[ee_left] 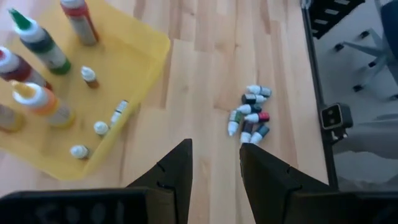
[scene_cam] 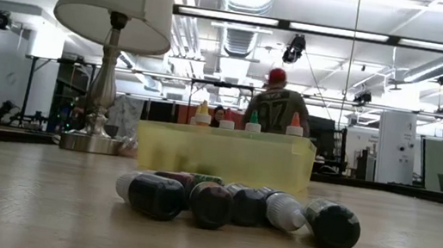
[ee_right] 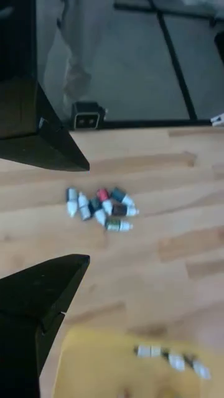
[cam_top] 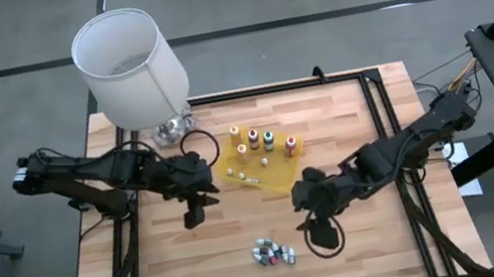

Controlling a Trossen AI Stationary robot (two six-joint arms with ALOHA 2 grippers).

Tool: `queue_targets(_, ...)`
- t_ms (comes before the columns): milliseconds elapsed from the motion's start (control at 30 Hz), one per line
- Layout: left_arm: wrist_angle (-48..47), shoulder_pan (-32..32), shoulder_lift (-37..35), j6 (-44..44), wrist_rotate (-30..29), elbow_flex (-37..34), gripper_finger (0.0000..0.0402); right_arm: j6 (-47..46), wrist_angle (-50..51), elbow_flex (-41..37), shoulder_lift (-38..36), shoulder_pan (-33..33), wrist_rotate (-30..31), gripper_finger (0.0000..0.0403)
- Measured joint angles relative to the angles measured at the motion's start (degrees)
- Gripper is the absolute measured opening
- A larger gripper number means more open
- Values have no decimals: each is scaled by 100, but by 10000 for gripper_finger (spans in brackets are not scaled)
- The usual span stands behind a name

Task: Pick & Place food coloring
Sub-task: Put the small green food coloring bottle into the yellow bin

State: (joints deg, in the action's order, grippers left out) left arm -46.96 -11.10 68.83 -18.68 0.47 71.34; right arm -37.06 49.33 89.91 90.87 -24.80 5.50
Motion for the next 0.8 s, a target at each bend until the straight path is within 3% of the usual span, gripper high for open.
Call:
queue_targets(167, 203, -113, -146, -101, 157, -408, 106, -441, -746, -679, 41, -1, -372, 221)
queue_targets(367, 644, -312, -257, -103, 202, -781, 106, -970, -815, -1029, 451, -73, -885, 221)
queue_targets(567, 892, -428, -243, -107, 332, -943, 106, -1109, -843, -969, 1066, -171, -1470, 221)
queue_targets(800, 1081, -449, -237, -101, 345, -969, 106, -1350, -884, -342, 1688, -251, -1521, 221)
